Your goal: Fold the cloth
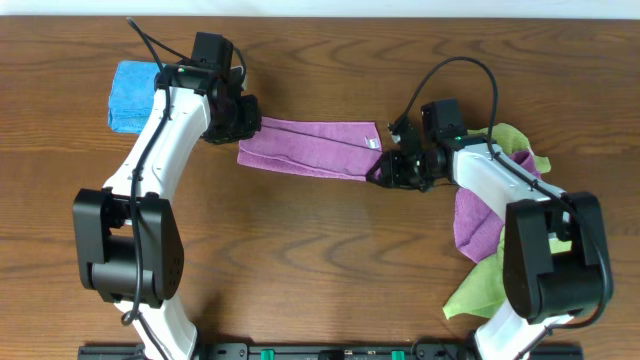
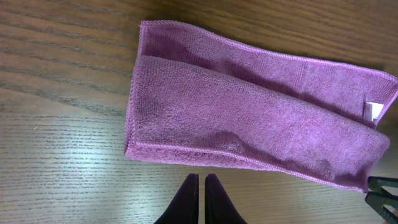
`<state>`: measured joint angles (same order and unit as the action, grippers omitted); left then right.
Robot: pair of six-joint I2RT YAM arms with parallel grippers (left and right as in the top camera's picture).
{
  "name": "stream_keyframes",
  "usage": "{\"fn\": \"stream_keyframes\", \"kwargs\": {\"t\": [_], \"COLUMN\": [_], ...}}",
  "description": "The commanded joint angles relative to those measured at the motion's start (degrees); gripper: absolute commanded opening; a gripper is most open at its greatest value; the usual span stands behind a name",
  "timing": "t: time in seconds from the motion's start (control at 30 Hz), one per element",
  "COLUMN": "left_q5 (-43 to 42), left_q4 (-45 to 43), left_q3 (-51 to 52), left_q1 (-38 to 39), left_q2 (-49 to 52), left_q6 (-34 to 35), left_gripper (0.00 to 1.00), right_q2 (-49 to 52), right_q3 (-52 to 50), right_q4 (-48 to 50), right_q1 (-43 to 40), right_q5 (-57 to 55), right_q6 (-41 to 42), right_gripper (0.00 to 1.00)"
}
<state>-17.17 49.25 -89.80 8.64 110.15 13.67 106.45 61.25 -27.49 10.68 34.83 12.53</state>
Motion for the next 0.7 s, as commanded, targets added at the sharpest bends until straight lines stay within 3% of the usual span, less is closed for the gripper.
{"fn": "stream_keyframes", "kwargs": {"t": [0.0, 0.67], "left_q5": [0.59, 0.61], "left_q4": [0.20, 0.24], "left_q3": [0.57, 0.57], "left_q1": [-0.24, -0.24], "left_q2": [0.87, 0.87], "left_q6": [0.28, 0.26], "left_gripper": [0.07, 0.07], "right_q2": [-0.33, 0.33], "right_q3": [-0.42, -0.44], "right_q4": [0.79, -1.81], "right_q1": [1.25, 1.38], "right_q5": [1.64, -1.14], "right_q6": [2.73, 6.36], "right_gripper": [0.34, 0.35]}}
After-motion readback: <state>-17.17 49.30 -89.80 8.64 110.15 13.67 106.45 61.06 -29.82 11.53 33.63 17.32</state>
